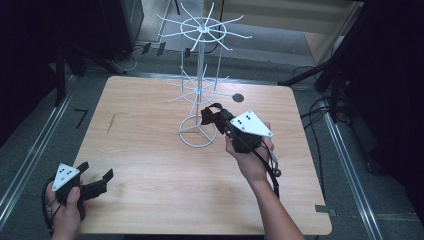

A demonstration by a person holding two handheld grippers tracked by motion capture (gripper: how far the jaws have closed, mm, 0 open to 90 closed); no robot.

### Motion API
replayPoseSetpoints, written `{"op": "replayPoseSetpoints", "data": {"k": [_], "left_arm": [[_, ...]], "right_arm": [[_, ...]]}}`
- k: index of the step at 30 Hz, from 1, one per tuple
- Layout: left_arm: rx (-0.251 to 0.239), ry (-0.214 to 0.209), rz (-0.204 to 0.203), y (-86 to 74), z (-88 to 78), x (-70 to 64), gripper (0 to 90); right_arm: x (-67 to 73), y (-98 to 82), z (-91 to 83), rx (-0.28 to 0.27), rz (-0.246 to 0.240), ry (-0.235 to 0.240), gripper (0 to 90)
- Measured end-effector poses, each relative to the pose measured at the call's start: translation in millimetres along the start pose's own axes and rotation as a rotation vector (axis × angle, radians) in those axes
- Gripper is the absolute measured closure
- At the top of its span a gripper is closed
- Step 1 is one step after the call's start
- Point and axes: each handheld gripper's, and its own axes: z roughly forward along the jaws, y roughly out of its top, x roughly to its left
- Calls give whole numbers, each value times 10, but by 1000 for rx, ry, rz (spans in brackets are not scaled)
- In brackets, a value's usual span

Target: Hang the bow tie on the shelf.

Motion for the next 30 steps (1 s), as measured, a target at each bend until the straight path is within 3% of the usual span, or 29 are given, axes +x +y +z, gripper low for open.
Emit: {"op": "replayPoseSetpoints", "data": {"k": [6,23,27,30], "left_arm": [[0,-1,-1,0,-2,1,86],[0,-2,0,0,-2,1,86],[-1,-3,-1,0,-3,3,87],[0,-3,0,0,-3,4,86]], "right_arm": [[-62,-64,113,29,38,-3,898],[-34,-394,407,116,41,-13,885],[-22,-449,446,129,39,-9,809],[-55,-492,442,119,83,20,704]]}}
